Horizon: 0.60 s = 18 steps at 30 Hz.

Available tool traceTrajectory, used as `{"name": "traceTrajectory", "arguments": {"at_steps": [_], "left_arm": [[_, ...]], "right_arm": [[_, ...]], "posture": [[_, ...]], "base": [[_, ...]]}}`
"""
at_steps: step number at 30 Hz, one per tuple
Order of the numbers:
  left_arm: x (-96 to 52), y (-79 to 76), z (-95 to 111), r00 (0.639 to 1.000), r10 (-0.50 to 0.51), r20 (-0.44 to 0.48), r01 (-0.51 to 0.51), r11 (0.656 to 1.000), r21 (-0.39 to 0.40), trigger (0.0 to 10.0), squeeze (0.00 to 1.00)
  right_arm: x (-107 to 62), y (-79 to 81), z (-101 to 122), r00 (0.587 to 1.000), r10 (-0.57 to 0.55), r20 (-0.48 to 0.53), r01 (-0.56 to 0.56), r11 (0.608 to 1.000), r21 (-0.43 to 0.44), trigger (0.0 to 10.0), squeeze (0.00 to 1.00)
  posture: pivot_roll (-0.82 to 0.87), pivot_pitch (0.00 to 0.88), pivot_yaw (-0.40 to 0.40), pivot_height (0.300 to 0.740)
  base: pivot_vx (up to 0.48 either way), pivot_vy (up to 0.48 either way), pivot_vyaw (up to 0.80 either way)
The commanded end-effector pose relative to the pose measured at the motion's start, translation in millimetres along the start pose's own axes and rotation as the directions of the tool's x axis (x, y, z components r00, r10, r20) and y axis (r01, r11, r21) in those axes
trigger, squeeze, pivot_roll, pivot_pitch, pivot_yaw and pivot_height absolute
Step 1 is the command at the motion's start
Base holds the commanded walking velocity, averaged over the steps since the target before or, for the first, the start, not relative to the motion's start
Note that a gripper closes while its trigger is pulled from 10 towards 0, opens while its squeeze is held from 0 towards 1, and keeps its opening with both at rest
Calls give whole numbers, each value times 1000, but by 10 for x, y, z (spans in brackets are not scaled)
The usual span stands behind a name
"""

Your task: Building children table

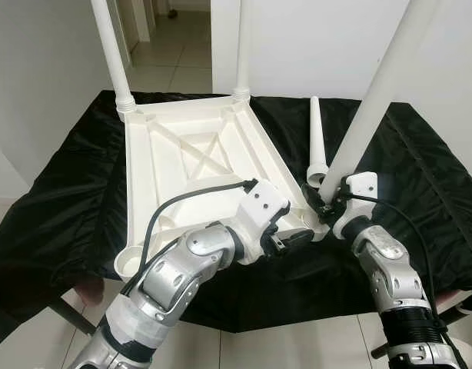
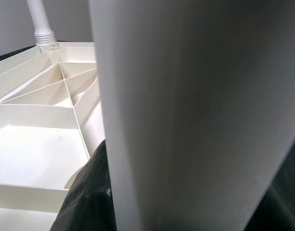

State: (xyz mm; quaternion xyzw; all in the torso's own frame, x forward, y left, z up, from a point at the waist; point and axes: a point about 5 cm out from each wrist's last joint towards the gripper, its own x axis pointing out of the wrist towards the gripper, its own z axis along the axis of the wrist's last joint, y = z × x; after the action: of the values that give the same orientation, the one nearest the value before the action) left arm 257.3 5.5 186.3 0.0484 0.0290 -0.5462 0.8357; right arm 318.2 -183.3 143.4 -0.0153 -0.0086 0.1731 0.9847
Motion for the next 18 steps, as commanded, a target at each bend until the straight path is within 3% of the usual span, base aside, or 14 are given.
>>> {"name": "traceTrajectory", "arguments": {"at_steps": [1,9,12,15,17,18], "left_arm": [[-4,-26,33,1000,-27,5,27,1000,12,10000,0],[-10,-30,31,1000,-27,5,27,1000,14,10000,0],[-10,-31,32,1000,-27,7,27,999,16,10000,0],[-8,-29,32,1000,-25,10,25,1000,17,10000,0],[-9,-23,32,1000,-21,13,21,1000,15,10000,0],[-9,-23,32,1000,-21,13,21,1000,15,10000,0]], "right_arm": [[-29,97,-304,989,-3,-146,14,997,74,10000,0],[18,234,-231,988,-132,-82,140,985,98,10000,0],[53,319,-189,973,-224,-53,229,963,144,10000,0],[80,362,-165,947,-319,-48,322,928,185,10000,0],[106,421,-120,887,-461,-37,457,861,222,10000,0],[106,421,-120,887,-461,-37,457,861,222,10000,0]], "posture": [[15,21,14,740],[16,12,9,740],[17,7,6,740],[17,0,2,740],[15,0,-3,740],[15,0,-3,740]], "base": [[0,0,0],[0,0,0],[0,0,0],[0,0,0],[0,0,0],[0,0,0]]}}
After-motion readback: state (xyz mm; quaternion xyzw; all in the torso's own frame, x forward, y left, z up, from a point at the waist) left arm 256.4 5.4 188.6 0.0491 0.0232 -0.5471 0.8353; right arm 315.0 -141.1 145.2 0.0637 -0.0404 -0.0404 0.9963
